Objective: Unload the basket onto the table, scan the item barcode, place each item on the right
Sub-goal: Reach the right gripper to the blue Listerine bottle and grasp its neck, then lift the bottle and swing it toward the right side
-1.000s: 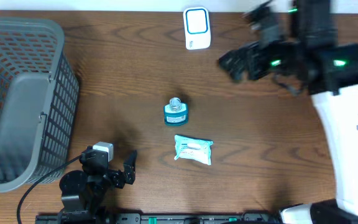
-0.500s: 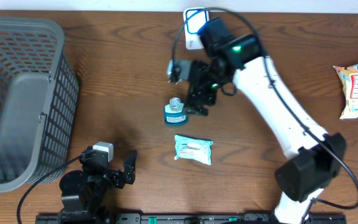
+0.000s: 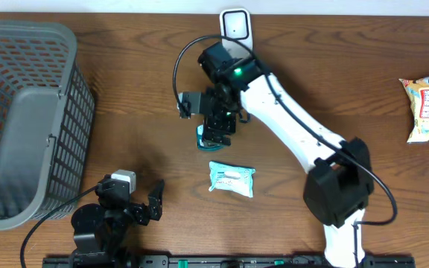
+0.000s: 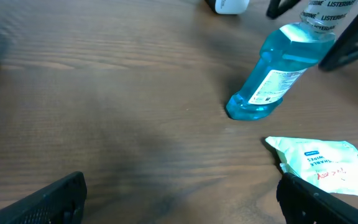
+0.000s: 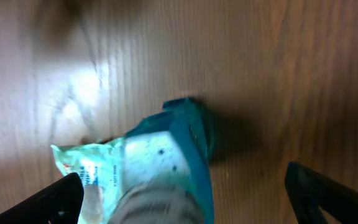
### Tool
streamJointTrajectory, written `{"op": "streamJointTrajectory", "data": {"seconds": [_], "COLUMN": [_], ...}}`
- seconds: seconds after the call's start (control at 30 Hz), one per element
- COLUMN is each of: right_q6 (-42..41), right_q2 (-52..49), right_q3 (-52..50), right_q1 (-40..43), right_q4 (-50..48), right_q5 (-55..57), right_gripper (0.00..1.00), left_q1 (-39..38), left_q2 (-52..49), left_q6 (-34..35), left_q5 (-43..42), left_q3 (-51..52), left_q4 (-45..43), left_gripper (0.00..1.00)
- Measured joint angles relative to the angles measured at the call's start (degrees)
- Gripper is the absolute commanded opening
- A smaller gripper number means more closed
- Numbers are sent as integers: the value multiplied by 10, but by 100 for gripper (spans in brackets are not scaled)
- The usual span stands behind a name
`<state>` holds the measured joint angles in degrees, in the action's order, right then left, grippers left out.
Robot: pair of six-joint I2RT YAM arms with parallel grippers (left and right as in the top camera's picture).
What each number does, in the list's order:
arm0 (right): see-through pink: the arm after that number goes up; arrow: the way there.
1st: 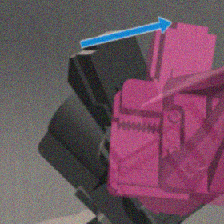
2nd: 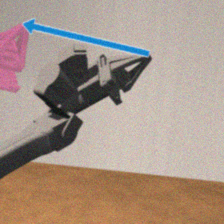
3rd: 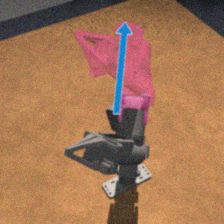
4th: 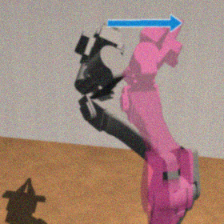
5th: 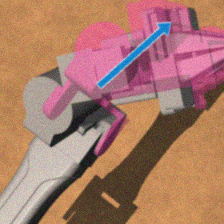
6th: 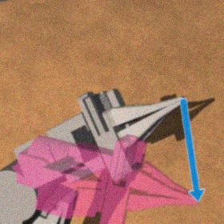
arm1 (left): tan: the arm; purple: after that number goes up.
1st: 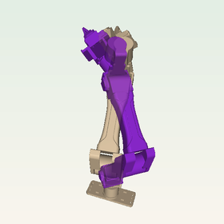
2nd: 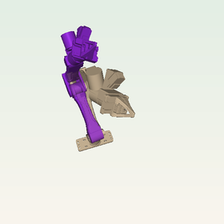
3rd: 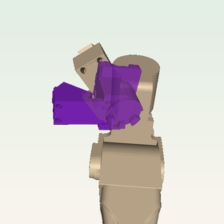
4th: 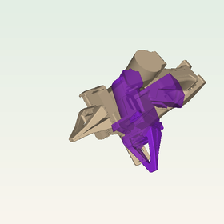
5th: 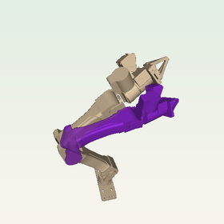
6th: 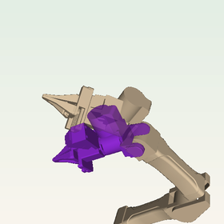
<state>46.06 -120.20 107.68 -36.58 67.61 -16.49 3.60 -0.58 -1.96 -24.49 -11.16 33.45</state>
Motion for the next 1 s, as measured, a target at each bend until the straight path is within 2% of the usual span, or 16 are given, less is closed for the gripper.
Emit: {"op": "streamJointTrajectory", "data": {"seconds": [0.13, 0.27, 0.4, 0.5, 0.57, 0.67, 0.83, 1.0], "right_q6": [-10, -17, -21, -22, -21, -29, -52, -59], "right_q2": [-7, -13, -18, -18, -18, -19, -32, -40], "right_q3": [0, 0, 0, 2, 2, 2, 37, 140], "right_q1": [-2, -2, -2, -3, -3, -3, -3, 6], "right_q4": [-4, -10, -11, -12, -10, -7, 68, 181], "right_q5": [20, 27, 21, 19, 12, -3, -27, -80], "right_gripper": [97, 69, 32, 22, 19, 4, 1, 1], "left_q1": [0, 0, 0, 0, 0, 0, 0, 0], "left_q2": [0, 0, 0, 0, 0, 0, 0, 0], "left_q6": [0, 0, 0, 0, 0, 0, 0, 0], "left_q5": [0, 0, 0, 0, 0, 0, 0, 0], "left_q3": [0, 0, 0, 0, 0, 0, 0, 0], "left_q4": [0, 0, 0, 0, 0, 0, 0, 0], "left_gripper": [98, 98, 98, 98, 98, 98, 98, 98]}}
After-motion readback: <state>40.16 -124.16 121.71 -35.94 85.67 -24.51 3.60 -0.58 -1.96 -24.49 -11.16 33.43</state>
